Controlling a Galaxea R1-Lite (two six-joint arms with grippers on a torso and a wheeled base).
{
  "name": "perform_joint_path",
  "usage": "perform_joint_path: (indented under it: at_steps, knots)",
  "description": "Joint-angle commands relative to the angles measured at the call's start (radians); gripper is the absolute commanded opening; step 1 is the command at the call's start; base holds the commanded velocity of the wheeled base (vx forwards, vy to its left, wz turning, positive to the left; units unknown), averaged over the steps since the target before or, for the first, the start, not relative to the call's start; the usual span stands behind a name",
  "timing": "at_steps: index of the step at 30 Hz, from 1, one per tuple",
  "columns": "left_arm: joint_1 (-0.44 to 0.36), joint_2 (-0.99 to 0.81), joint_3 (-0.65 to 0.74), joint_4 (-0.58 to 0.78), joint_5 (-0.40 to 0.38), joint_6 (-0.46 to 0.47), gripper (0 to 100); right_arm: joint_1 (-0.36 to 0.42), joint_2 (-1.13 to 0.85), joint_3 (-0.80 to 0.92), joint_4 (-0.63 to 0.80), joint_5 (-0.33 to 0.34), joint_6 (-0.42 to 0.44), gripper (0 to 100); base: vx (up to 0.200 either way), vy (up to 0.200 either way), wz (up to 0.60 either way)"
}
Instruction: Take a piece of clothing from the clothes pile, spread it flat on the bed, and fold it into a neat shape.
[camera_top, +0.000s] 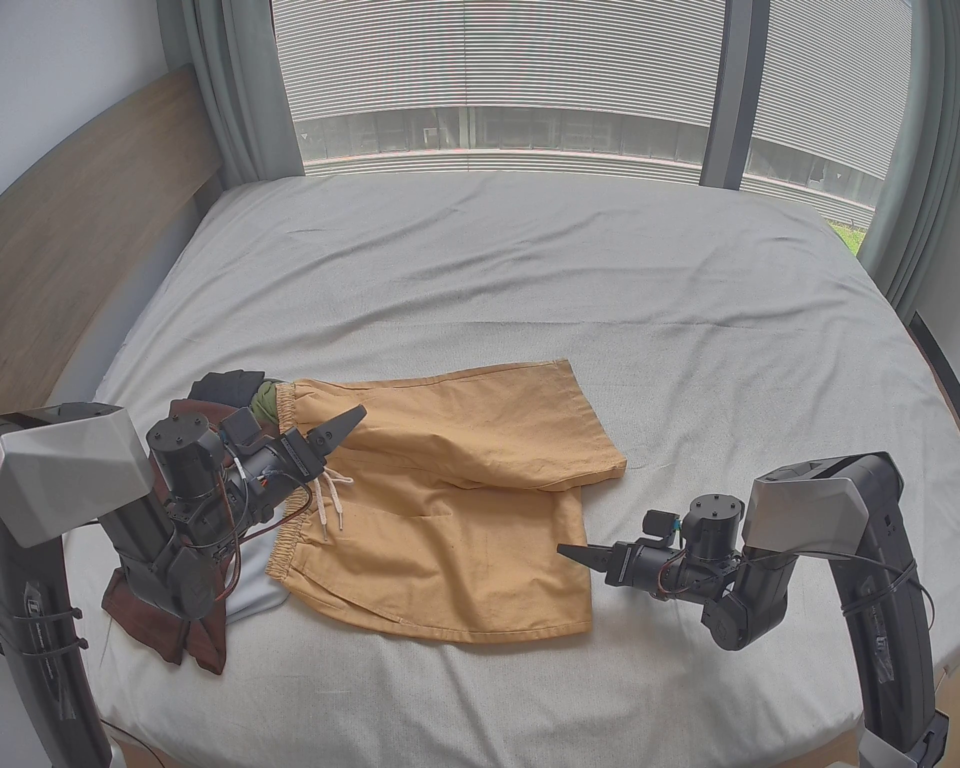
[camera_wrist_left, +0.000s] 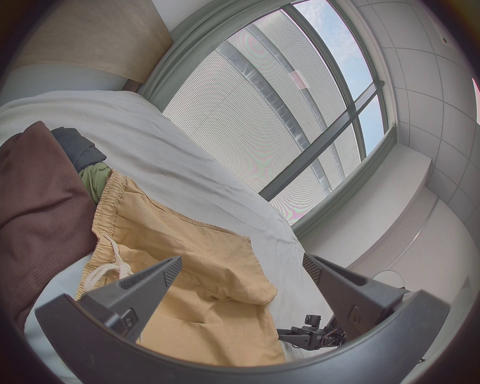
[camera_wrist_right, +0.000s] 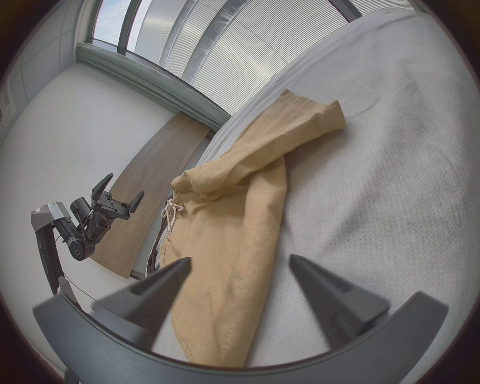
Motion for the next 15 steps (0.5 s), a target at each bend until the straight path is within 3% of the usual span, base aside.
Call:
perform_joint_path:
  at_steps: [1, 15]
  knots:
    - [0.000, 0.003, 0.000, 0.000, 0.000, 0.000, 100, 0.001, 0.008, -0.004, -0.002, 0.001, 0.000, 0, 0.000, 0.000, 0.00]
    - [0.001, 0.005, -0.003, 0.000, -0.002, -0.008, 100, -0.008, -0.129, 0.102, 0.014, 0.004, -0.003, 0, 0.000, 0.000, 0.00]
